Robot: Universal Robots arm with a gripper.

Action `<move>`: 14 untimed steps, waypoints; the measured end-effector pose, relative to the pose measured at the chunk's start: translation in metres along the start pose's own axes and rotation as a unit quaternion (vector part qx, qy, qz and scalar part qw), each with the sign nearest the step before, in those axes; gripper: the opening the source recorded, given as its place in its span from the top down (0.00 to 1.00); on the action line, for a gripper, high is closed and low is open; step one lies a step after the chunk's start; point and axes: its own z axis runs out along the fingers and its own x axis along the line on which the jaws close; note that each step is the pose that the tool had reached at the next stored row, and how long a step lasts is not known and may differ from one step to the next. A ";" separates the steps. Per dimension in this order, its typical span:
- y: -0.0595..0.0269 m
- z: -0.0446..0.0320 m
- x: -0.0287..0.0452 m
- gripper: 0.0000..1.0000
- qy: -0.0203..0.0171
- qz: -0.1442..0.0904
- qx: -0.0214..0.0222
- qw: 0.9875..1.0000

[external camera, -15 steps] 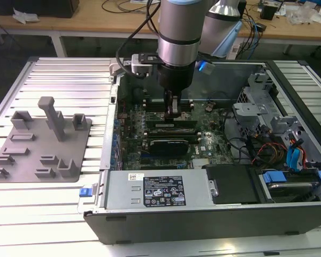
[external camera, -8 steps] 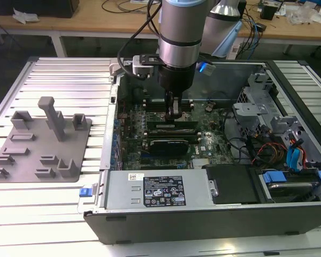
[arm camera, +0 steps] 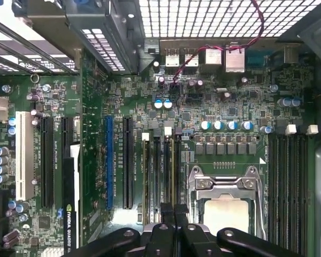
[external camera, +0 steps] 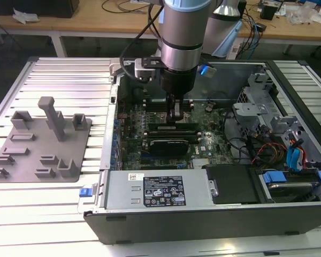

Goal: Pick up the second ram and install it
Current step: 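Insert the second ram into the second slot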

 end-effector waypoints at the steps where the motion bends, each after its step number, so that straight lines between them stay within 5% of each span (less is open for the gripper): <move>1: 0.0000 0.0013 0.0000 0.91 0.000 0.000 0.000 1.000; 14: -0.0022 0.0048 0.0038 0.91 0.000 0.000 0.000 1.000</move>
